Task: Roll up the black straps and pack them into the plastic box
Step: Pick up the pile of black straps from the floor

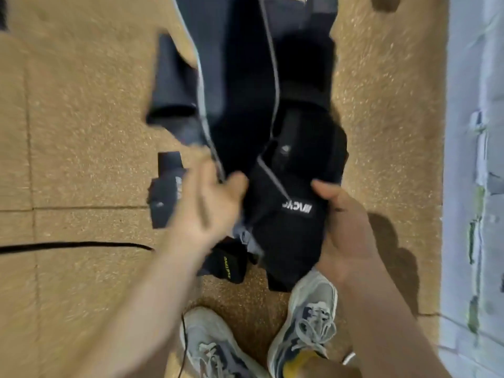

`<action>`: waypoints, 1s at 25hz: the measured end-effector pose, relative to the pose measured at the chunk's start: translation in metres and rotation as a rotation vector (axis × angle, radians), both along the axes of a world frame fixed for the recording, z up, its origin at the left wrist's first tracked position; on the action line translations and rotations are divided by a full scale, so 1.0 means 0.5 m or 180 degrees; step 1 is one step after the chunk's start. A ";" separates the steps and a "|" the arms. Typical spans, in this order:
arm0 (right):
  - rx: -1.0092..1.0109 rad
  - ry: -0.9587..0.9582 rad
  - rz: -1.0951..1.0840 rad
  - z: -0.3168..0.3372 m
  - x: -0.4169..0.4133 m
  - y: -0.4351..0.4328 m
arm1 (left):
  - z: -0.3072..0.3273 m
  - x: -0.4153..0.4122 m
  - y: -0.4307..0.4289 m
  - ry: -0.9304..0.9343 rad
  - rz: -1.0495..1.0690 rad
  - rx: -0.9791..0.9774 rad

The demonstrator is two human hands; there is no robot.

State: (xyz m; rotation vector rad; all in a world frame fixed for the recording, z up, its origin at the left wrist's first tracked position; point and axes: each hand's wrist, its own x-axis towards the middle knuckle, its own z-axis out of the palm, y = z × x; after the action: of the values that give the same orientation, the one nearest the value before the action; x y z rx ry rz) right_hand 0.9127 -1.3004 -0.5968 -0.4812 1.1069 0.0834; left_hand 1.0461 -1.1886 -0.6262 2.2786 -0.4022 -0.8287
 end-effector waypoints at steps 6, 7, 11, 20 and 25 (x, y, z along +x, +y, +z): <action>-0.1457 0.0564 0.1146 0.013 -0.067 0.010 | 0.068 -0.225 0.009 -0.0487 -0.2206 0.1408; -0.1514 0.0895 0.1195 0.000 -0.085 0.015 | 0.061 -0.249 0.012 -0.0455 -0.2414 0.1382; -0.1485 0.1347 0.0889 -0.043 -0.127 0.013 | 0.046 -0.231 0.000 -0.0370 -0.2610 0.1532; -0.1274 0.1597 0.1067 -0.207 -0.149 -0.172 | -0.217 -0.021 0.206 0.0420 0.0880 0.1745; -0.1927 0.1062 0.1223 -0.364 -0.122 -0.011 | -0.271 -0.083 0.167 0.1062 0.1671 0.0872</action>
State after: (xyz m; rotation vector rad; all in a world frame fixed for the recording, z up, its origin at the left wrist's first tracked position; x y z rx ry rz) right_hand 0.8518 -1.3057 -0.7787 -1.2570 1.3514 0.1703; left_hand 1.0045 -1.1049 -0.7619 2.2663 0.4688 -0.9973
